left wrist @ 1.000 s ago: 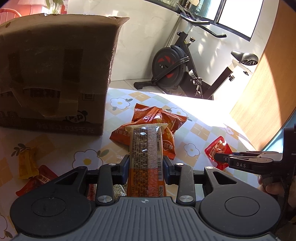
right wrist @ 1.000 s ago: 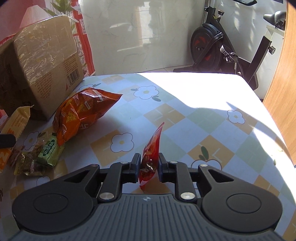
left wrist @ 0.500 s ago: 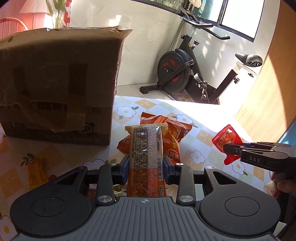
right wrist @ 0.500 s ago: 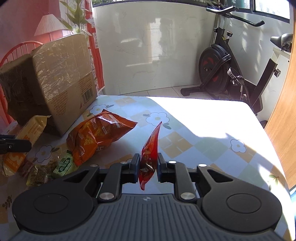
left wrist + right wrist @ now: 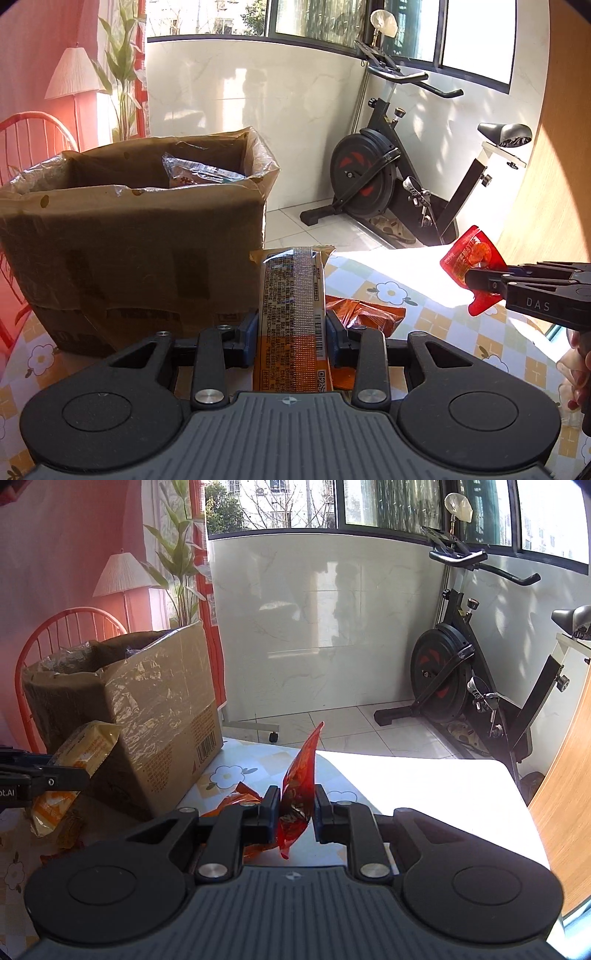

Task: Organize snacks
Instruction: 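Carry the biscuit packet toward the box while the right gripper lifts the red packet, then lower the biscuit packet into the box while the right gripper holds the red packet above it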

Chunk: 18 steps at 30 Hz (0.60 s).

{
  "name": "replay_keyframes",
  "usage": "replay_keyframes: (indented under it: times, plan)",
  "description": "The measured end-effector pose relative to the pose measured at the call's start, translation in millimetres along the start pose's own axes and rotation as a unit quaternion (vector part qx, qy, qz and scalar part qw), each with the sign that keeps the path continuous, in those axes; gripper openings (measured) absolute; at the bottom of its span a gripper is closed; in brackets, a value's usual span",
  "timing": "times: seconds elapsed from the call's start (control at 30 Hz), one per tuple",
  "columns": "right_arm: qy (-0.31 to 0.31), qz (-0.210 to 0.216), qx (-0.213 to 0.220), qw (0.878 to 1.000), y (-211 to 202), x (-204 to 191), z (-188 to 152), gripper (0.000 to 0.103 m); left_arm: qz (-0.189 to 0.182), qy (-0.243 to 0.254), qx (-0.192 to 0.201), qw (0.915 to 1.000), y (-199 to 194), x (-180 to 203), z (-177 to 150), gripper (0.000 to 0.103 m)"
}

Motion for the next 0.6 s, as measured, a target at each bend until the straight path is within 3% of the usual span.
replay_keyframes:
  times: [0.23, 0.5, 0.6]
  plan:
    - [-0.013, 0.038, 0.05, 0.998, -8.5, -42.4, 66.5, 0.019, 0.032, 0.019, 0.025, 0.999, -29.5, -23.8, 47.1, 0.038]
    - [-0.037, 0.094, 0.101, 0.99, -8.5, -120.6, 140.1, 0.019, 0.064, 0.018, 0.06, 0.996, -58.8, -64.6, 102.3, 0.038]
    - [-0.05, 0.112, 0.107, 0.987, 1.2, -152.0, 155.8, 0.019, 0.088, 0.025, 0.065, 0.9937, -62.4, -84.4, 122.0, 0.028]
Point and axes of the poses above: each gripper's, at about its wrist camera, not at the fingertips, and y roughly the way its jaws point, x to its right, z to its top, the point moved 10 cm from there along y, roughly the way its jaws point, and after that the axes turned 14 degrees about -z, right-handed, at the moved point
